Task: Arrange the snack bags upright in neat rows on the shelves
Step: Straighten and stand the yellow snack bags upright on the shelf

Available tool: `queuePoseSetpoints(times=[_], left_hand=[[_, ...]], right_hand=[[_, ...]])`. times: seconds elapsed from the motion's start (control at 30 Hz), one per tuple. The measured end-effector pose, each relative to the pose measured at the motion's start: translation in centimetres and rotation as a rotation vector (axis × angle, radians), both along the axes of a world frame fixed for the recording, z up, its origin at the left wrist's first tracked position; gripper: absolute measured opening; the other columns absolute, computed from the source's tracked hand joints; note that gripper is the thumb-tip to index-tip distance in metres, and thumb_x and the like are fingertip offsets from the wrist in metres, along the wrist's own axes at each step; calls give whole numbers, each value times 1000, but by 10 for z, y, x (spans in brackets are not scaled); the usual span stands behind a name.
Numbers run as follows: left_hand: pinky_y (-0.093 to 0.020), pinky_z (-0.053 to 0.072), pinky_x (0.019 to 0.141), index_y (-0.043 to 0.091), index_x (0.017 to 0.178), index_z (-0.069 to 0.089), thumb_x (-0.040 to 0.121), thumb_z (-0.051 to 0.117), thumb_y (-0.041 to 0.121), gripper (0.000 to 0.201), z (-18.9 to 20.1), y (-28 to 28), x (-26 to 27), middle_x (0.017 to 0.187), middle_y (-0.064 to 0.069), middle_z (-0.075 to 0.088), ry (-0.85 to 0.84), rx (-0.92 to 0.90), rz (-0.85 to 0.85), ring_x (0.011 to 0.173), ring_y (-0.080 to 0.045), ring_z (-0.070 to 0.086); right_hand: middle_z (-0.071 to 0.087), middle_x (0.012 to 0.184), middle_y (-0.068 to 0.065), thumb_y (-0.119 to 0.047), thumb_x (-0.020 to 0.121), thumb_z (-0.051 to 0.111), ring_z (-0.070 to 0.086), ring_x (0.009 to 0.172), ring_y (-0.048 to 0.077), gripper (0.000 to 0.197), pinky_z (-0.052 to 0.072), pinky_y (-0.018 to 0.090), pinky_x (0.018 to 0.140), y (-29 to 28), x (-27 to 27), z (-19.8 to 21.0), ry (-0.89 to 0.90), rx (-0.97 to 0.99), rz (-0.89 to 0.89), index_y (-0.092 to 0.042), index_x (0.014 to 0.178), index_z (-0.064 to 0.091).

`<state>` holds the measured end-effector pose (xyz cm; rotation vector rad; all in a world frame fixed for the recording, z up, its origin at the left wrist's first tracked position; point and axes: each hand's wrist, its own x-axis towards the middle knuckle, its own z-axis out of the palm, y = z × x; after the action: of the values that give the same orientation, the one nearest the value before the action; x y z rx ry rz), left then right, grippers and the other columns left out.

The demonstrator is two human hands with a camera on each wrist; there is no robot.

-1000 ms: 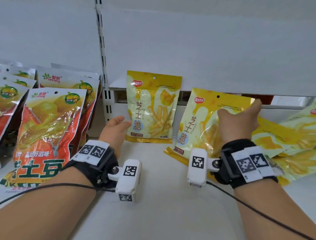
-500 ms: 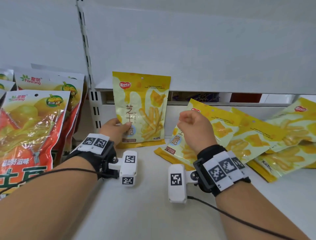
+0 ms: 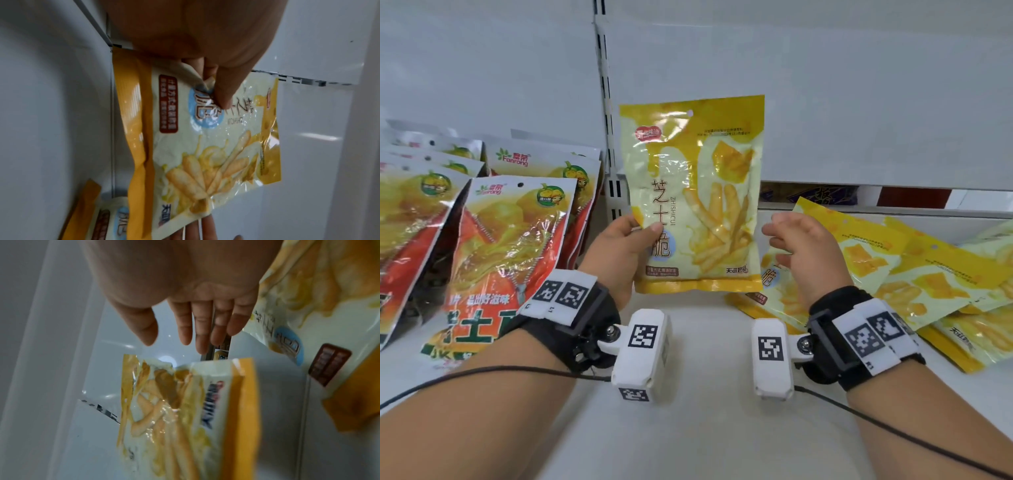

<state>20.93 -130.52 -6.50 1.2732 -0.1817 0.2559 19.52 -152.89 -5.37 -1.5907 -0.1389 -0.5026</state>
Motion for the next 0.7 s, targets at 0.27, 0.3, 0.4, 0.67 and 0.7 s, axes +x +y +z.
queuePoseSetpoints(times=[0.27, 0.3, 0.4, 0.67, 0.7], left_hand=[[-24, 54, 58, 13, 97, 62, 84, 58, 30, 22, -14, -7, -18, 87, -3, 73, -36, 67, -137, 73, -17, 67], [-25, 55, 61, 13, 98, 63, 80, 58, 36, 29, -12, -7, -17, 88, -3, 74, -60, 37, -124, 74, -16, 68], [-35, 59, 73, 13, 95, 66, 84, 58, 34, 25, -5, -6, -15, 92, -7, 74, -120, -70, -60, 82, -20, 70], [-33, 58, 64, 7, 97, 62, 94, 53, 19, 16, 5, -3, -9, 85, -8, 73, -104, -242, -6, 77, -22, 70], [-37, 58, 66, 6, 101, 61, 93, 53, 20, 18, 5, -3, -9, 88, -10, 73, -89, -263, -9, 80, -24, 70]], right_hand=[[59, 110, 33, -24, 96, 50, 57, 91, 32, 29, 40, 61, 98, 10, -11, 6, -4, 130, 65, 3, 91, 61], [60, 107, 33, -23, 96, 50, 55, 89, 30, 30, 40, 61, 97, 12, -11, 6, -3, 124, 71, 4, 90, 60], [73, 90, 4, -27, 96, 50, 67, 89, 20, 27, 52, 41, 89, 16, -12, 4, 1, 109, 109, -19, 78, 69], [74, 75, -6, -24, 96, 47, 70, 73, 3, 33, 55, 18, 62, 19, -9, 0, -9, 293, 276, -17, 75, 71], [75, 80, -1, -24, 95, 49, 71, 77, 9, 30, 57, 24, 65, 19, -7, -1, 3, 334, 307, -16, 77, 73]])
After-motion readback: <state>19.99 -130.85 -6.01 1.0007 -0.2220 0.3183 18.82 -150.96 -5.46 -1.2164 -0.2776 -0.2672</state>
